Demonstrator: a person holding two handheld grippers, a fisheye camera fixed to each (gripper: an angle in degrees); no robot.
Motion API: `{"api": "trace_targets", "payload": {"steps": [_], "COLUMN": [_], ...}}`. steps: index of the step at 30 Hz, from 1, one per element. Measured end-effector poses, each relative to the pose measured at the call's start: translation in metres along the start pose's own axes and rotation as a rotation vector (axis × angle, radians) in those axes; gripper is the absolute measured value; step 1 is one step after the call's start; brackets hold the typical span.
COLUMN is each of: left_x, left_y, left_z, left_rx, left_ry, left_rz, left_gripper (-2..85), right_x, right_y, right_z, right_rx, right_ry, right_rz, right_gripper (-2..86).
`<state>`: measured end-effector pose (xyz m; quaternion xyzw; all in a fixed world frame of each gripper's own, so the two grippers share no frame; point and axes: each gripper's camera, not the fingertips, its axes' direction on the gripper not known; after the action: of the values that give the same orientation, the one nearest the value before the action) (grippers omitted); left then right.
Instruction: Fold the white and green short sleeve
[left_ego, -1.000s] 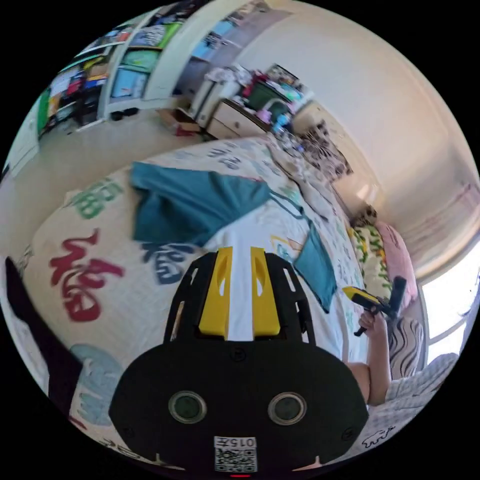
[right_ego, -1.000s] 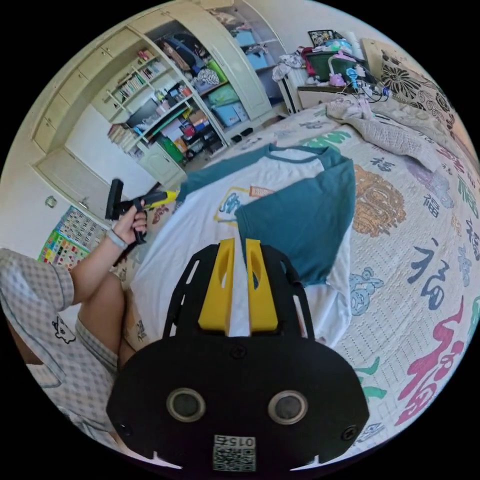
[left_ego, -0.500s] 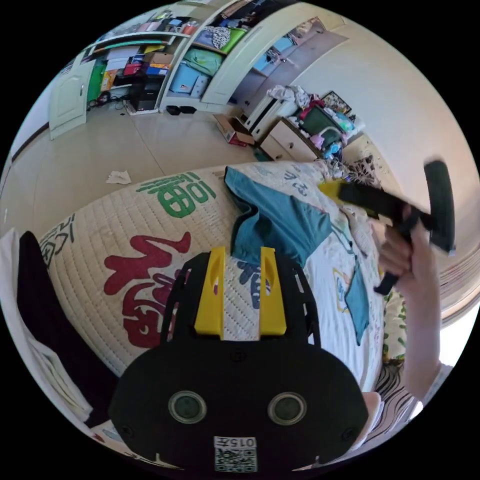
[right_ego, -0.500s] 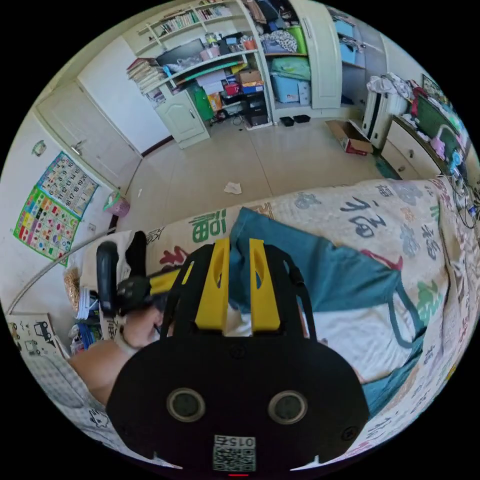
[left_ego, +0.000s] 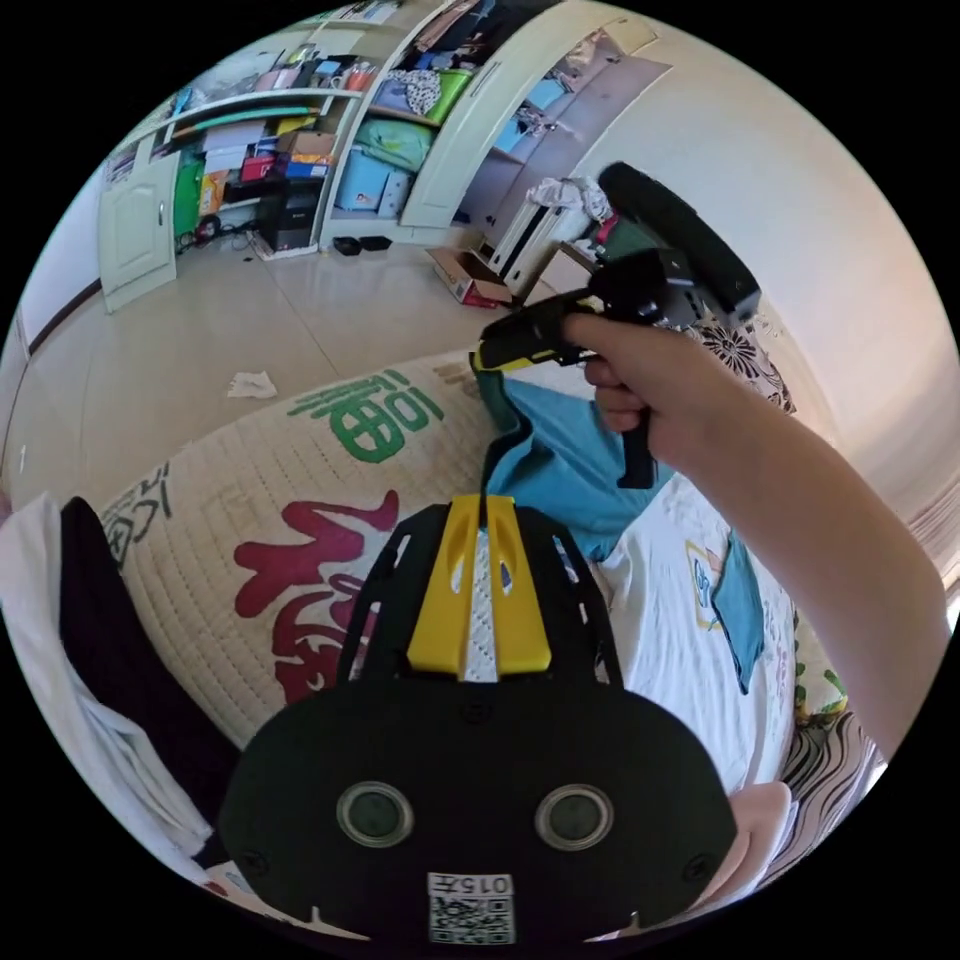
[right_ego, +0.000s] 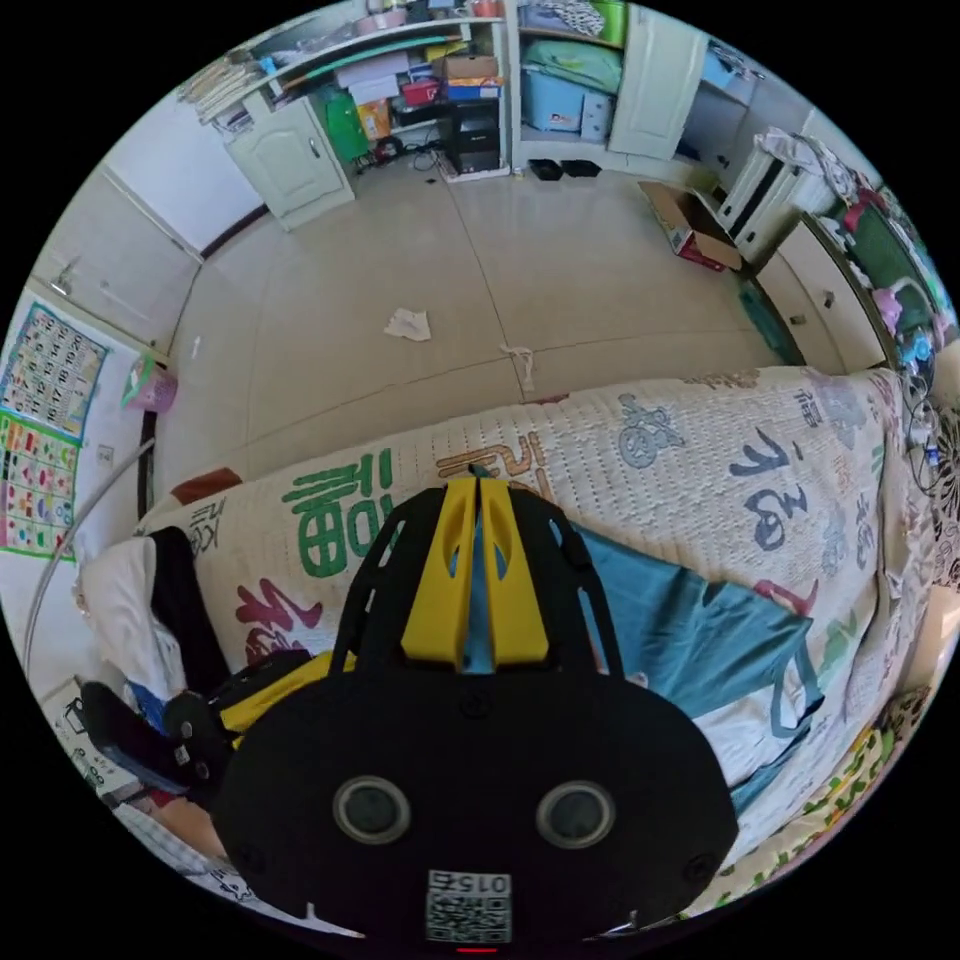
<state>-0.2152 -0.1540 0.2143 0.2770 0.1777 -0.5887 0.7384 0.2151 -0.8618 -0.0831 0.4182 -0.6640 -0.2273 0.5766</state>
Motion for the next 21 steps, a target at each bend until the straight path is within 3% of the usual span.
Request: {"api": "trace_targets", "payload": {"steps": [7,13,21], "left_x": [0.11,0.21,0.268], "left_y": [0.014,0.053,0.099], "left_z": [-0.046,-0.028,0.039], "left_rx": [0.112,0.027,-0.214], "left_ry": [-0.007,0.122,0.109], "left_rz": [0.366,0.624,0.713], "left_gripper": [-0.6,-0.6,-0.3], "right_x": [0.136,0.229,0.299], "right_y": [0.113,0.236,0.329], "right_z": [-0.116,-0.142,-0.093], "right_rx": [0.293,0.31,0.193], "right_ry": [-0.165,-0.123,-0.157], "right_rz": [0.178,0.357,0.561], "right_gripper": [-1.0,-1.0,-0.9]}}
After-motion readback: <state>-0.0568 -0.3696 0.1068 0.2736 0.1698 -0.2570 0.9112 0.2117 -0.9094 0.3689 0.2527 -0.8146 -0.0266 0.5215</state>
